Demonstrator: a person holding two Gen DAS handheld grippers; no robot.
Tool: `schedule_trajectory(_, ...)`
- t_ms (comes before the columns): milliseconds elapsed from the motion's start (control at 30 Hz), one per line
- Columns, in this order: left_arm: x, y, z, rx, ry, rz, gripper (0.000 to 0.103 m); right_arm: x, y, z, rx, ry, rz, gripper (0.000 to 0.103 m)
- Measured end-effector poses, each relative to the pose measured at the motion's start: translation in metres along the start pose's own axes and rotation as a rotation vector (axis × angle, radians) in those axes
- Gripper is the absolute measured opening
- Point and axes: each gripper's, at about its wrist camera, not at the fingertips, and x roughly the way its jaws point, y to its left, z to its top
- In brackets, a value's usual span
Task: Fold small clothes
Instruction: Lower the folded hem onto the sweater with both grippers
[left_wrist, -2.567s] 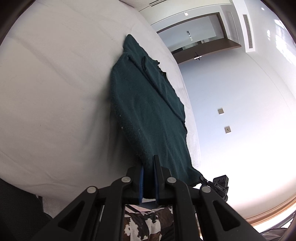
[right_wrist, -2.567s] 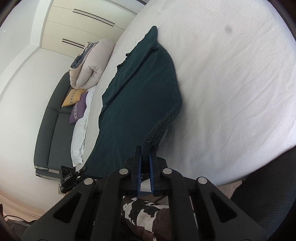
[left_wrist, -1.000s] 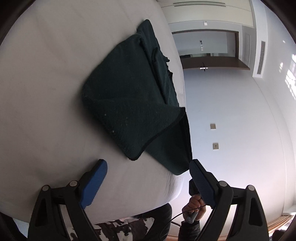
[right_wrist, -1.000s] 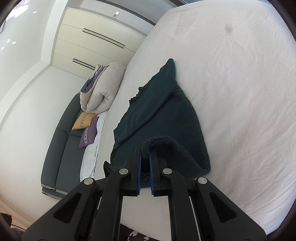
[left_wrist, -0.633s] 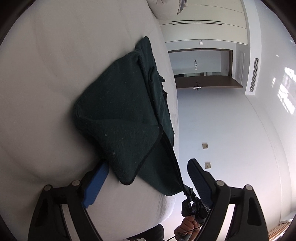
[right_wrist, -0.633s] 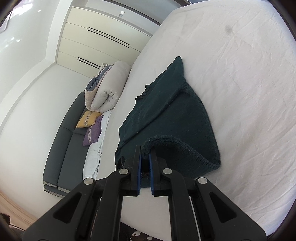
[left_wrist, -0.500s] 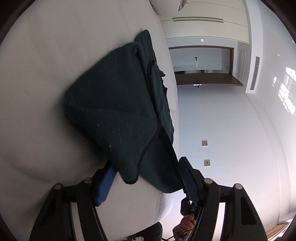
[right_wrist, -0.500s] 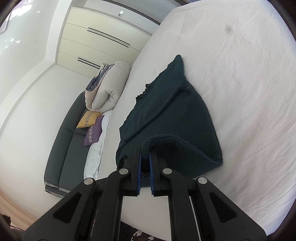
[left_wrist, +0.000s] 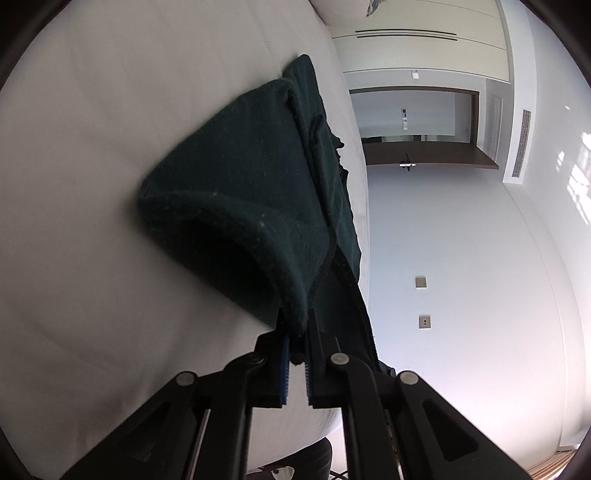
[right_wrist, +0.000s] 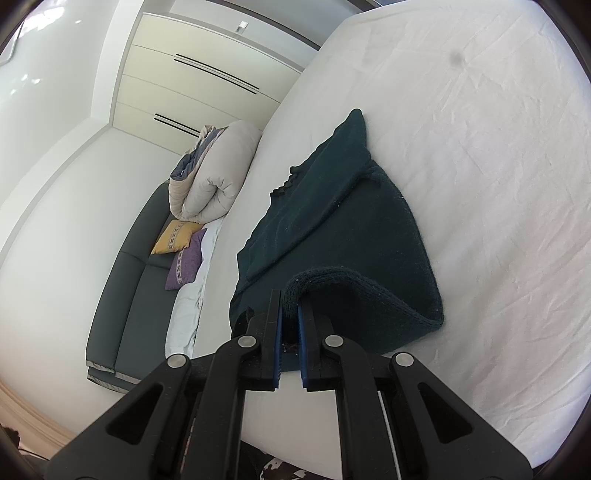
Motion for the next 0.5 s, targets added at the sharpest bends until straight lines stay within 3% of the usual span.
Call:
schedule_trajectory(333,-0.048,-0.036,0.029,0.034,-0.136,-0.094,0.005,-0.009,0.004,0.009,-0.017,-0.043,-0.015,0.006)
schedule_trajectory(500,-0.057,-0.051,0.052,0.081,-0.186,-0.077,0.006,-0.009,0.014,0.024,-0.056,-0.072,-0.031,0.006)
